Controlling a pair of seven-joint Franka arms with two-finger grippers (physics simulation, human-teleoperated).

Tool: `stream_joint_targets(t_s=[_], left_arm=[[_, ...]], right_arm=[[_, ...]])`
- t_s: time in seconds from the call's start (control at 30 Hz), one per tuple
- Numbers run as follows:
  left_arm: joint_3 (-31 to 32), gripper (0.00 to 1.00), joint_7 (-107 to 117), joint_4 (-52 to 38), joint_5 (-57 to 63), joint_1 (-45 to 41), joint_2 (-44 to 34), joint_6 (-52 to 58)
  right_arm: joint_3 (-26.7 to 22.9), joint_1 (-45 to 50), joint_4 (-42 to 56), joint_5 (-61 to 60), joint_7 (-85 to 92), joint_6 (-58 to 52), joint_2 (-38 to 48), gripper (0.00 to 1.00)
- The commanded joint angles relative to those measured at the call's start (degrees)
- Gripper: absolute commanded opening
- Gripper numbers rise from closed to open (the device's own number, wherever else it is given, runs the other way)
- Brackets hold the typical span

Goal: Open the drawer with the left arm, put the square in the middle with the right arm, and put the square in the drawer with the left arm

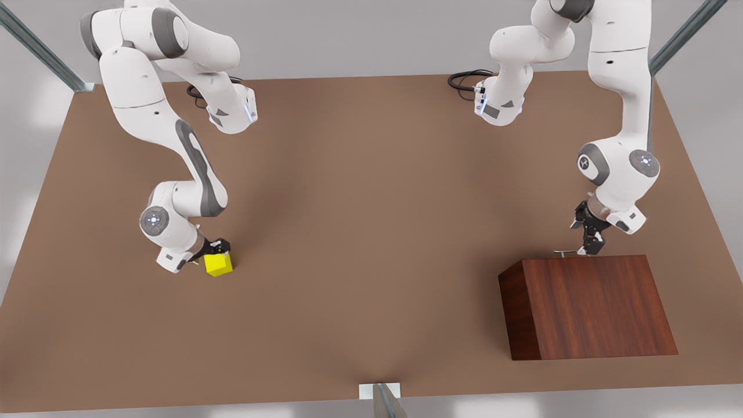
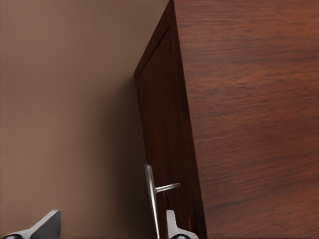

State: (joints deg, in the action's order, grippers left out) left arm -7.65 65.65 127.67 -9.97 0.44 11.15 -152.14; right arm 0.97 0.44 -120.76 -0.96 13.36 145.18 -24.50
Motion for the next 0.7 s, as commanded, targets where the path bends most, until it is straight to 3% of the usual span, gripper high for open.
stream_joint_targets(t_s=[0.0,0.47,0.53,0.57,0.63,0.67], left_arm=[[0.0,1.0,0.0,0.03,-0.48,0.0,0.1,0.0],[0.0,1.0,2.55,0.91,-1.45,0.0,-0.25,2.64],[0.0,1.0,2.55,0.91,-1.45,0.0,-0.34,2.64],[0.0,1.0,2.55,1.0,-1.45,0.0,-0.43,2.99],[0.0,1.0,2.64,2.49,-1.45,0.0,-1.57,3.34],[-0.09,1.0,2.99,2.58,-1.45,0.0,-1.66,3.43]], right_arm=[[0.0,0.0,0.0,0.0,0.0,0.11,-0.02,1.0],[-0.09,0.0,-0.09,0.0,2.02,3.62,-3.36,1.0],[-0.09,0.09,0.09,-0.09,2.02,3.62,-3.8,0.9],[-0.09,0.17,0.35,-0.18,1.67,3.27,-3.71,0.9],[-0.09,0.35,0.35,-0.09,1.84,3.45,-3.8,0.74],[-0.09,0.35,0.44,-0.09,1.84,3.53,-3.8,0.74]])
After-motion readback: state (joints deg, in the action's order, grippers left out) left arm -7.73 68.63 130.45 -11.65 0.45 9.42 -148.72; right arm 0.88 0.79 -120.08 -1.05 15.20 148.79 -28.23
